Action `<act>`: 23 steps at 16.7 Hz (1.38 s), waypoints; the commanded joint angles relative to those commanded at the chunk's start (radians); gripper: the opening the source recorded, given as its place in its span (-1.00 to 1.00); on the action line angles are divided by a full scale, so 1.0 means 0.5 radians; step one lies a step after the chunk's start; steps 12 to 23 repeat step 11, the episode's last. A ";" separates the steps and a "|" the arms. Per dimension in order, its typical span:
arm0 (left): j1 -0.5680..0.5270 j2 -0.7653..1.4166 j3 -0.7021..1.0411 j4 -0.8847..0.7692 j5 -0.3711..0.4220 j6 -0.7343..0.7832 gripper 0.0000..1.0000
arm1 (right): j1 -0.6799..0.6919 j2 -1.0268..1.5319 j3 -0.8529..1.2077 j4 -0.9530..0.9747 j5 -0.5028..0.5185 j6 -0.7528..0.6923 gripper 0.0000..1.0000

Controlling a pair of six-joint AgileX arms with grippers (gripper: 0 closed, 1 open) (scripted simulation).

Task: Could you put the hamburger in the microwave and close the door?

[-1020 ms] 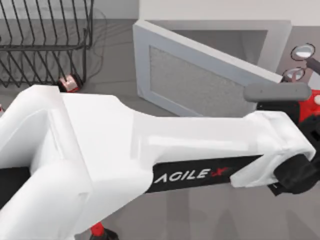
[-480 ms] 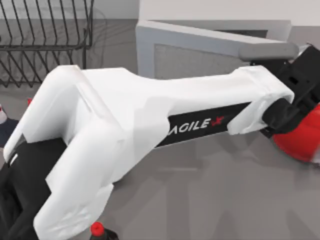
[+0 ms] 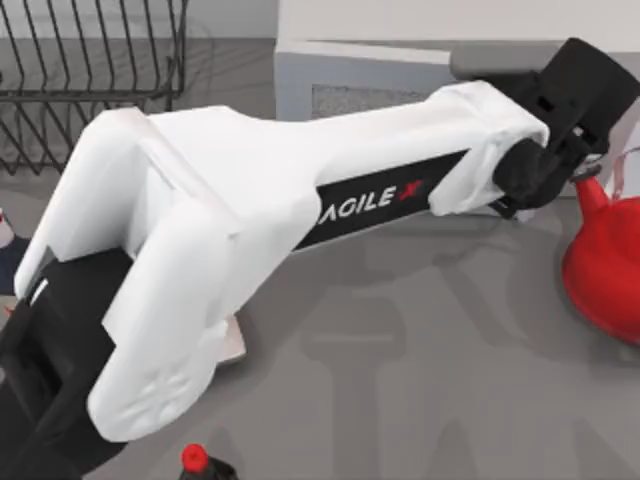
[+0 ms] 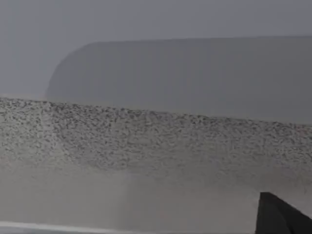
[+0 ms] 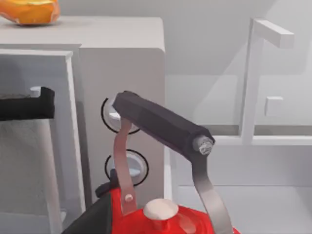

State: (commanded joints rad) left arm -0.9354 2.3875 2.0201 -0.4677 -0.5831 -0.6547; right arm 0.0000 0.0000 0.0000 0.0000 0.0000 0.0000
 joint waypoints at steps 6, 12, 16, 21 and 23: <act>0.163 0.339 0.683 -0.127 0.102 0.179 -1.00 | 0.000 0.000 0.000 0.000 0.000 0.000 1.00; 0.095 0.538 0.866 -0.264 0.118 0.082 -1.00 | 0.000 0.000 0.000 0.000 0.000 0.000 1.00; 0.095 0.538 0.866 -0.264 0.118 0.082 -1.00 | 0.000 0.000 0.000 0.000 0.000 0.000 1.00; 0.095 0.538 0.866 -0.264 0.118 0.082 -1.00 | 0.000 0.000 0.000 0.000 0.000 0.000 1.00; 0.095 0.538 0.866 -0.264 0.118 0.082 -1.00 | 0.000 0.000 0.000 0.000 0.000 0.000 1.00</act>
